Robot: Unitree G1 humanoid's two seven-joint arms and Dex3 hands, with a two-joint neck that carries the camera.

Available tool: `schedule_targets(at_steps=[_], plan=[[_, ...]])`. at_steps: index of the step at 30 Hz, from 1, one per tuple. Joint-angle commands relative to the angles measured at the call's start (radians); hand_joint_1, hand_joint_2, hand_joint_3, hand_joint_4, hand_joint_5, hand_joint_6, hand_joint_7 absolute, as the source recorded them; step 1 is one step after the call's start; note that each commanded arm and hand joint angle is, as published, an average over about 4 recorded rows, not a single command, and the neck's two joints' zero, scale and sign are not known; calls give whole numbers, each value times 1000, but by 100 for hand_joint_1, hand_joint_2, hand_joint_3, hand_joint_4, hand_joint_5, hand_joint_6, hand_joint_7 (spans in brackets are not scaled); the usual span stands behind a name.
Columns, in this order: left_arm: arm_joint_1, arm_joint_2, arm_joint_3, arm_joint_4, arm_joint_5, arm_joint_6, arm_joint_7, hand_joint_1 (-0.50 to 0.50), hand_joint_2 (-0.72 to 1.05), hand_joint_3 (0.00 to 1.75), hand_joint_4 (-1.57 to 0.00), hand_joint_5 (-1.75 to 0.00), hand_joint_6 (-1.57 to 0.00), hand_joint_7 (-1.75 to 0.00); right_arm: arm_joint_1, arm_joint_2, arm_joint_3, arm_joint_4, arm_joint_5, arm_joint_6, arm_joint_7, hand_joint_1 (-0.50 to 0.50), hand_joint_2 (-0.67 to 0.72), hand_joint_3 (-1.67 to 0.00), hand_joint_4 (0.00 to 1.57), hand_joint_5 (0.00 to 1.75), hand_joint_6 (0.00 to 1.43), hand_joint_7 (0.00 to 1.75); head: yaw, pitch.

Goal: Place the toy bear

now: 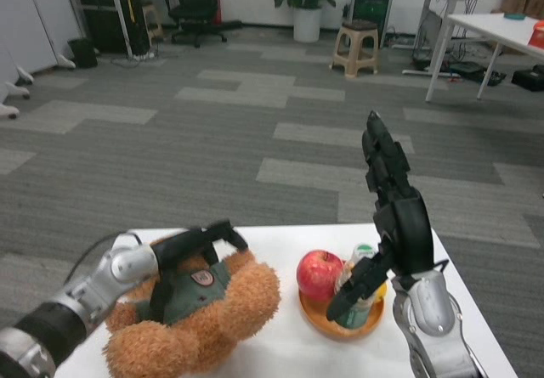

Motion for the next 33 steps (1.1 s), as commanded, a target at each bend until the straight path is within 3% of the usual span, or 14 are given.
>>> schedule_targets(at_steps=[1, 4, 9, 18, 25, 28, 33], plan=[[14, 5, 43, -35, -10, -25, 14, -48, -66, 9, 0, -123, 0, -86, -10, 0, -5, -7, 5, -6, -5, -42, 47, 0, 0, 0, 0, 0, 0, 0], [20, 5, 50, -40, -30, -42, 23, -48, -72, 9, 0, -87, 0, -77, -10, 1, -5, -7, 5, -6, -5, -40, 47, 0, 0, 0, 0, 0, 0, 0], [31, 3, 68, -59, -75, -73, 40, -48, -68, 9, 0, -51, 0, -49, -10, 1, -4, -5, 5, -6, -5, -41, 47, 0, 0, 0, 0, 0, 2, 0], [37, -3, 92, -65, -222, -182, 114, -48, -72, 9, 0, -51, 0, -21, -10, 1, -4, -7, 5, -7, -5, -38, 47, 0, 0, 0, 0, 0, 1, -2], [38, -16, 71, -81, -540, -281, 161, -48, -72, 9, 0, -51, 0, -14, -10, 1, -4, -7, 5, -8, -5, -40, 47, 0, 0, 0, 0, 0, -2, -5], [39, -16, 58, -116, -624, -302, 164, -48, -66, 9, 0, -49, 0, -14, -10, 1, -4, -7, 5, -8, -5, -40, 47, 0, 0, 0, 0, 0, -3, -5], [46, -15, 48, -162, -691, -314, 164, -48, -70, 9, 0, -44, 0, -14, -10, 1, -4, -7, 5, -8, -5, -40, 46, 0, 0, 0, 0, 0, -3, -5]])
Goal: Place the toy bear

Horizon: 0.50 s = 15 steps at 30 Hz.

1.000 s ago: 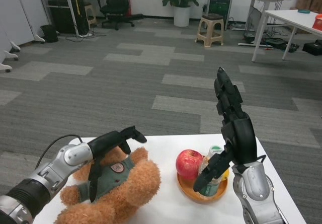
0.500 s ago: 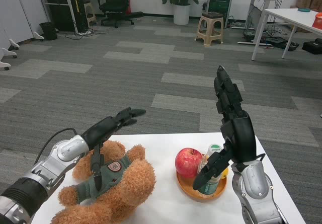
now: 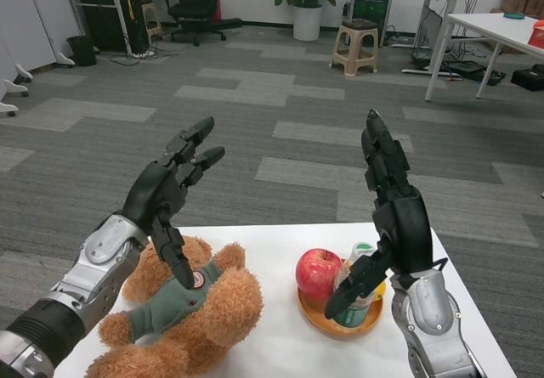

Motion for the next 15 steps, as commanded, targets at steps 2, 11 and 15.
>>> schedule_targets(at_steps=[2, 11, 15], plan=[[21, -4, 2, -64, -35, -8, 3, -48, -72, 9, 0, -41, 0, -14, -10, 1, -4, -6, 5, -6, -5, -40, 47, 0, 0, 0, 0, 0, -2, 0], [52, -5, 55, -160, -39, -8, 9, -48, -70, 9, 0, -41, 0, -14, -10, 0, -3, -5, 5, -6, -5, -38, 47, 0, 0, 0, 0, 0, -4, 6], [62, -7, 82, -183, -37, -9, 13, -48, -64, 9, 0, -41, 0, -14, -10, 0, -3, -5, 6, -6, -5, -38, 47, 0, 0, 0, 0, 0, -4, 6]])
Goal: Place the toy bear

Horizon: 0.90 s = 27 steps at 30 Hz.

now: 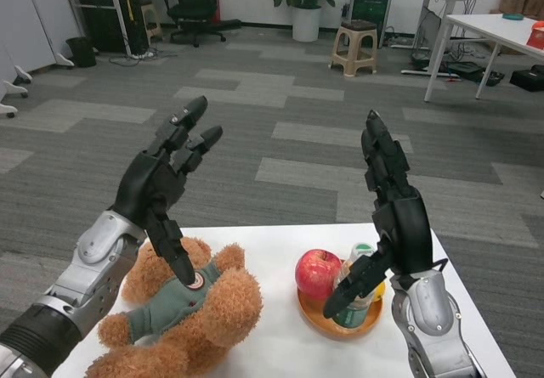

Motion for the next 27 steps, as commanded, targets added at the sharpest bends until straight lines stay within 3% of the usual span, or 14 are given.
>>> schedule_targets(at_steps=[1, 4, 10, 14, 27], plan=[[14, -7, 27, -23, -3, -5, 12, -48, -66, 9, 0, -41, 0, -14, -9, 0, -3, -5, 6, -6, -5, -38, 47, 0, 0, 0, 0, 0, 0, 1], [19, -11, 39, -33, -2, -7, 13, -48, -72, 9, 0, -44, 0, -14, -9, 0, -3, -5, 6, -6, -5, -38, 47, 0, 0, 0, 0, 0, 0, 2], [23, -14, 47, -37, -3, -14, 18, -48, -68, 9, 0, -51, 0, -14, -9, -1, -2, -4, 7, -6, -5, -42, 47, 0, 0, 0, 0, 0, 1, 7], [23, -14, 49, -37, -4, -16, 19, -48, -72, 9, 0, -44, 0, -14, -9, -1, -1, -3, 7, -6, -5, -41, 47, 0, 0, 0, 0, 0, 1, 10], [26, -17, 53, -44, -5, -16, 18, -48, -72, 9, 0, -41, 0, -14, -10, 1, 0, -1, 7, -6, -5, -38, 47, 0, 0, 0, 0, 0, 4, 21]])
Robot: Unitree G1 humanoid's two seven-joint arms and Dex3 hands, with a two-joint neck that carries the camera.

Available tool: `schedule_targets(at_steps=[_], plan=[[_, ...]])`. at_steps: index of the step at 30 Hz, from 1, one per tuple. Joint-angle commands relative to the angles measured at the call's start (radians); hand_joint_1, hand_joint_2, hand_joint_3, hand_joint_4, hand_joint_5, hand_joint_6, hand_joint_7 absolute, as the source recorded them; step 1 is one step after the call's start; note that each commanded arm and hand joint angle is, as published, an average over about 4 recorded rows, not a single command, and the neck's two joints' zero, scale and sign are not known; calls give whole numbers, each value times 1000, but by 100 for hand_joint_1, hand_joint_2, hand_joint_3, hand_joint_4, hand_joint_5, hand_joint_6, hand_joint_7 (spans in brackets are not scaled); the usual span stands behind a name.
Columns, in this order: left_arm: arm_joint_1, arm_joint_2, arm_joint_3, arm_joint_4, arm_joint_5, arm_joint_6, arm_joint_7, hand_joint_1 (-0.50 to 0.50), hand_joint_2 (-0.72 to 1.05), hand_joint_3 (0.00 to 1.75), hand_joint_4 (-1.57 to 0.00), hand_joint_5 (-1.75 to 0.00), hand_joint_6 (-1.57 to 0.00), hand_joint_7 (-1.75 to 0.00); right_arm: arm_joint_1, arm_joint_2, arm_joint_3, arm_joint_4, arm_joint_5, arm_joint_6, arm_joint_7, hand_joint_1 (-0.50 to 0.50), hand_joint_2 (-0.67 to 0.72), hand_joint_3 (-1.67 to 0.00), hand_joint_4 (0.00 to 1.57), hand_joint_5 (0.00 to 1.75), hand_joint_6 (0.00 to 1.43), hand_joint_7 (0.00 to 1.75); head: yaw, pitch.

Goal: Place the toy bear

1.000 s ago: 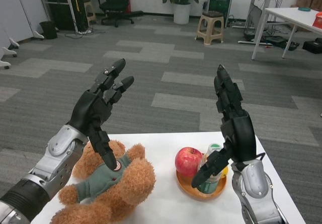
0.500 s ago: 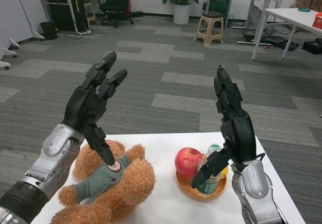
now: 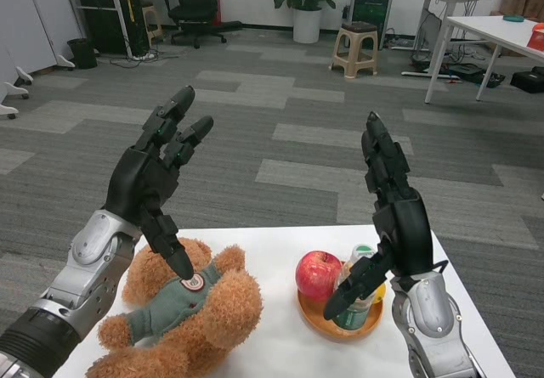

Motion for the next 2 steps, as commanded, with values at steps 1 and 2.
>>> schedule_targets(at_steps=[1, 2], plan=[[12, 0, 9, -9, -5, -9, 2, -48, -72, 9, 0, -41, 0, -14, -10, 1, 0, 0, 6, -6, -5, -38, 47, 0, 0, 0, 0, 0, 2, 3], [12, 0, 9, -9, -5, -9, 2, -48, -72, 9, 0, -41, 0, -14, -11, 1, 0, 0, 6, -6, -5, -38, 47, 0, 0, 0, 0, 0, 3, 5]])
